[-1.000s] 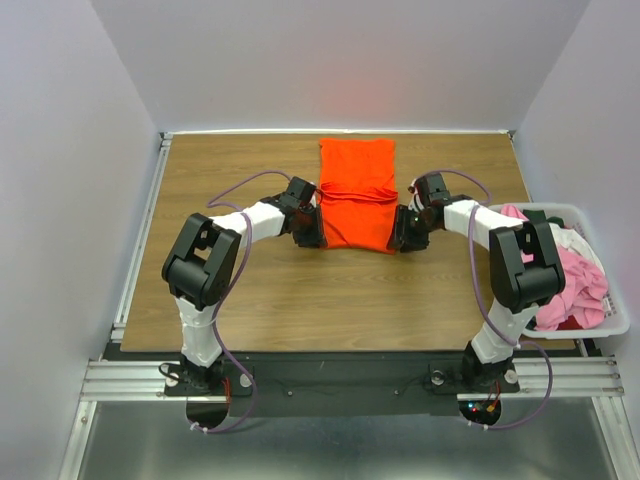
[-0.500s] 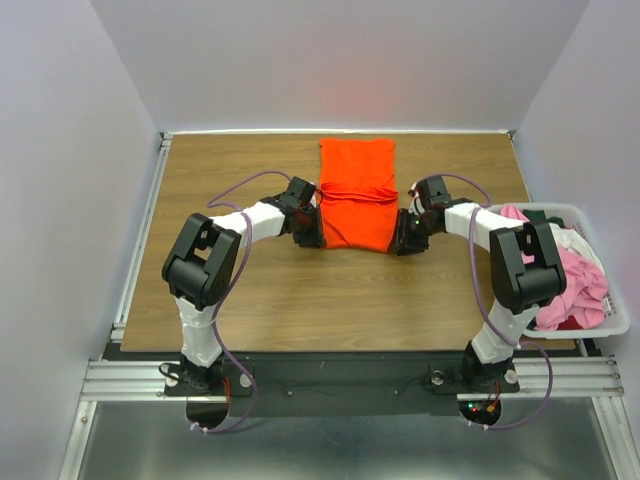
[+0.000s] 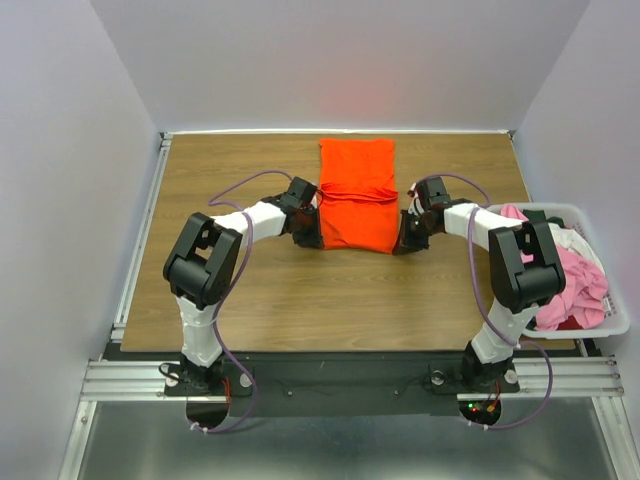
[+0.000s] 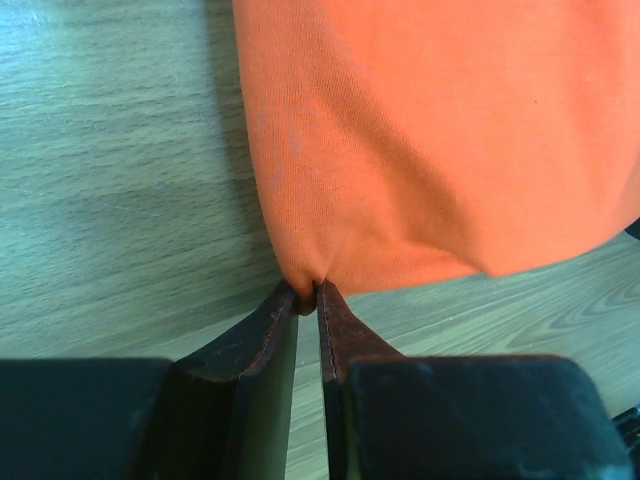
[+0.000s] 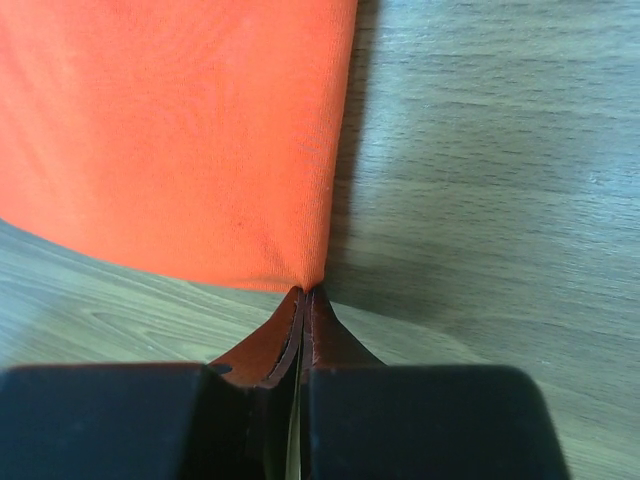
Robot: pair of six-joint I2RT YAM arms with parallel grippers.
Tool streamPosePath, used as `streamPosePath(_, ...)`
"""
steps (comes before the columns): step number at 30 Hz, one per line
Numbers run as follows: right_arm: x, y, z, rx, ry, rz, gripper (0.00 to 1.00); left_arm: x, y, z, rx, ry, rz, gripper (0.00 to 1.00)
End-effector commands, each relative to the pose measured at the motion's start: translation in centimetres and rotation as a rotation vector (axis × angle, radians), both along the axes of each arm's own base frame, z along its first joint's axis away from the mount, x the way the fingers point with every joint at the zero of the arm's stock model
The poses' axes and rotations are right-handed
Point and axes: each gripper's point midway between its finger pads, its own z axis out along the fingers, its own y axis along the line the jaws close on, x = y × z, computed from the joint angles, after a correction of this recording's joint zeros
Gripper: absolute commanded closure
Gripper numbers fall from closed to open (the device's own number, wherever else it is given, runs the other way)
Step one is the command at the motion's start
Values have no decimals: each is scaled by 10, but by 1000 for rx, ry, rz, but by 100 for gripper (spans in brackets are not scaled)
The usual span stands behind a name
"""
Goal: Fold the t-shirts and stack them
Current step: Fold the tshirt
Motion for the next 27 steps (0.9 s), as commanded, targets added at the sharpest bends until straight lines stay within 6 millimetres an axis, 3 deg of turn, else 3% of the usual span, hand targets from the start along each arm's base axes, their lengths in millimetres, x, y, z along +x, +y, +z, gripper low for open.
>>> streamPosePath(1,11,-8,5,-47,-64,1,99,-2,13,-4,90,6,-24,81)
streamPosePath(14,8,-27,14,-152,-54,-4,99,-4,39,5,246,-1,-80,82)
streamPosePath(17,8,-26,15,-148,-48,7,96,-10,40,2,250,22,-93,66)
streamPosePath(20,13,-21,26,-128,-66,19,84,-13,35,4,213,31,-103,44)
streamPosePath(23,24,-21,47,-130,-114,20,70,-9,30,19,190,7,-93,28)
streamPosePath(24,37,-19,63,-130,-159,20,64,-5,28,27,182,-10,-93,20)
streamPosePath(26,47,-18,79,-127,-188,22,60,-1,31,41,190,-29,-83,13)
streamPosePath(27,60,-12,97,-105,-229,23,53,2,33,47,191,-38,-75,10)
